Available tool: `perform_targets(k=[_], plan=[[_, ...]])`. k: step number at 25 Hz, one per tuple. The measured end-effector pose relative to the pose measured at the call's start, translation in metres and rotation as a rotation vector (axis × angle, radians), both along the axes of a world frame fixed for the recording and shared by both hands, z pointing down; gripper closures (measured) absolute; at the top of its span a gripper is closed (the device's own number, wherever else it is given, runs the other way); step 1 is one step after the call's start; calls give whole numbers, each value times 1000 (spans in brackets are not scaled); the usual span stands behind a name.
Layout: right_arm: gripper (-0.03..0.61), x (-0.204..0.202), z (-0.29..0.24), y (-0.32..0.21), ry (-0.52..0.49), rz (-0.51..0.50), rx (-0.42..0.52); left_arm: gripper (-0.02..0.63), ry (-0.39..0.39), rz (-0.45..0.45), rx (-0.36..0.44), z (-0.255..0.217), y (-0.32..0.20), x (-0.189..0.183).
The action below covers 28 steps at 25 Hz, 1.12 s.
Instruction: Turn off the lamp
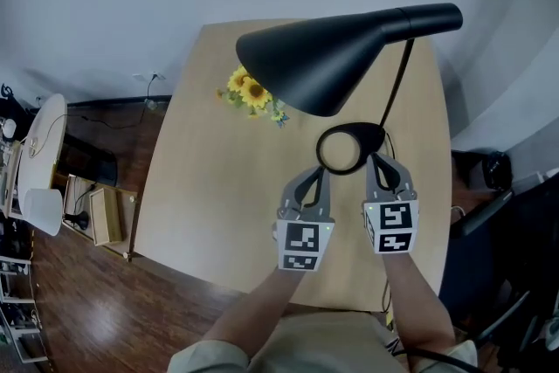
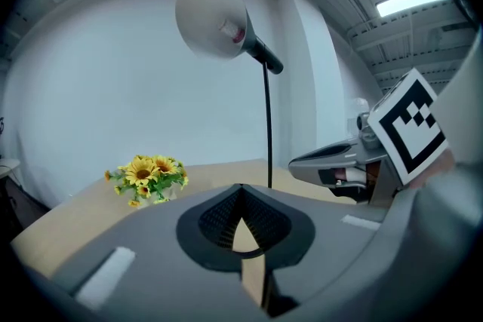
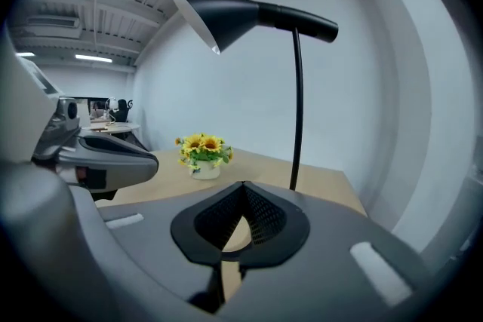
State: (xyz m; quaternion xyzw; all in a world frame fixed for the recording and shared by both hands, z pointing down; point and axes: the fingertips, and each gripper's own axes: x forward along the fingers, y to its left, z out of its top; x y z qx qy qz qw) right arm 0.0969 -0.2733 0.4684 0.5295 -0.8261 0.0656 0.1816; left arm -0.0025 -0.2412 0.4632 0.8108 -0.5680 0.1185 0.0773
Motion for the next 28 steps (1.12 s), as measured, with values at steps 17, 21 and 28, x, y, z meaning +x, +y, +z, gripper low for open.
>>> perform_targets(k=[17,21,28], plan=[[580,-65,-90,204,-53,30,130,627,31,97,139,-80,159,-74],[580,-89,-109,261,-70,50,152,626,39,111,152,-92,213,-105],[580,-120,-130,342,-70,114,190,627,57,142,185,-116,280,-145]])
